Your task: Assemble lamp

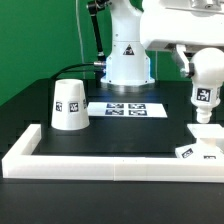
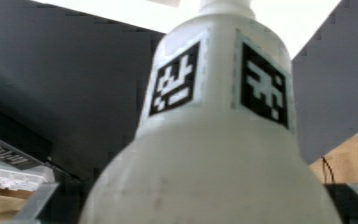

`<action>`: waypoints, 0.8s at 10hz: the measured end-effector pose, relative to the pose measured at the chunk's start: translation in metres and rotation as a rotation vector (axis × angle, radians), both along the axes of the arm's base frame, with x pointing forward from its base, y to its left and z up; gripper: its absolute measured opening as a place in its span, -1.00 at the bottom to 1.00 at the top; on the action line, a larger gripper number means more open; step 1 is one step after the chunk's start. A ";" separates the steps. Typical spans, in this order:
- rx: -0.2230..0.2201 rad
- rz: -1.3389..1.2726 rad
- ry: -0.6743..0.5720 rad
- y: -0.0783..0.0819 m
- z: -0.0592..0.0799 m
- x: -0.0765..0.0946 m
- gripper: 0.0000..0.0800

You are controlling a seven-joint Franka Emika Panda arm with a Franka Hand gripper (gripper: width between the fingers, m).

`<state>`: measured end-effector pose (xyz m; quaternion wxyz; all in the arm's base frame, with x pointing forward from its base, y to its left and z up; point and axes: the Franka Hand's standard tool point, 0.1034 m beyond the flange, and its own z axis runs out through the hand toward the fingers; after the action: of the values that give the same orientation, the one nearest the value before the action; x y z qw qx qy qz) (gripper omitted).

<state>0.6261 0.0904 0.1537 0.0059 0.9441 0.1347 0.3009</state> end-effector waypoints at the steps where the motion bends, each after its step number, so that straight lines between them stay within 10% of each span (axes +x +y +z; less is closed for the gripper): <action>1: 0.000 0.000 0.000 0.000 -0.001 0.001 0.44; 8: -0.005 0.014 0.012 0.008 -0.018 -0.005 0.44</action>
Offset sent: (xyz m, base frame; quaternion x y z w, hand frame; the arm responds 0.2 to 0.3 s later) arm -0.0029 0.0071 -0.0115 -0.0060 0.0171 -0.0012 0.9998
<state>0.6210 0.0986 0.1358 0.0055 0.9449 0.1420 0.2950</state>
